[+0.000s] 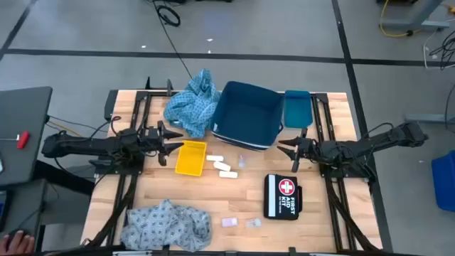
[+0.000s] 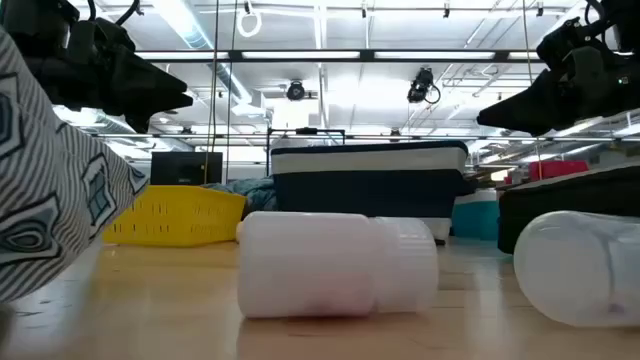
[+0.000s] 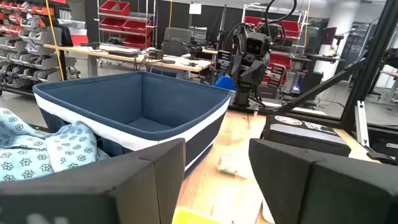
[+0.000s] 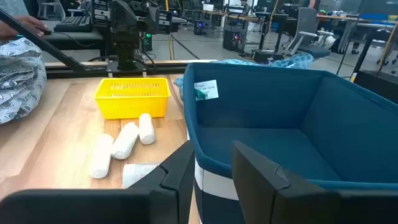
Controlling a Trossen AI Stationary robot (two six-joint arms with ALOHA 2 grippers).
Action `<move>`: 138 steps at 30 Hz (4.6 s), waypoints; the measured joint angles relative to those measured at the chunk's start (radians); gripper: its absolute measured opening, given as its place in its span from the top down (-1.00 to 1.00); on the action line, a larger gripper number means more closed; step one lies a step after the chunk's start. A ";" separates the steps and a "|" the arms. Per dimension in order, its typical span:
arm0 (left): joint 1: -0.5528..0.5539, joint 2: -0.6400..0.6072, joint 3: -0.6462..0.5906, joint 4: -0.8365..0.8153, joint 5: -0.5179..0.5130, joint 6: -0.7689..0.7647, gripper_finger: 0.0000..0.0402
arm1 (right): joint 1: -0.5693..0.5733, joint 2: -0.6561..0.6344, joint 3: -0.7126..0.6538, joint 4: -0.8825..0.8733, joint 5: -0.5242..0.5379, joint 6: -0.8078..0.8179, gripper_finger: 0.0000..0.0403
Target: Pick & place medical supplies in basket/bin
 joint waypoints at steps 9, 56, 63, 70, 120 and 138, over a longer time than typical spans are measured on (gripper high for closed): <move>0.000 0.000 0.000 0.000 0.000 0.000 0.09 | 0.000 0.000 0.000 0.000 0.000 0.000 0.45; 0.000 0.000 0.000 0.000 0.000 0.000 0.09 | 0.000 0.000 0.000 0.000 0.000 0.000 0.45; 0.000 0.000 0.000 0.000 0.000 0.000 0.09 | 0.000 0.000 0.000 0.000 0.000 0.000 0.45; 0.000 0.000 0.000 0.000 0.000 0.000 0.09 | 0.000 0.000 0.000 0.000 0.000 0.000 0.45; -0.001 0.000 0.000 0.038 -0.027 -0.122 0.09 | 0.000 0.000 0.000 0.002 -0.015 0.004 0.45; 0.000 0.000 0.000 0.039 0.080 -0.122 0.04 | -0.056 0.014 0.002 0.121 -0.142 0.084 0.21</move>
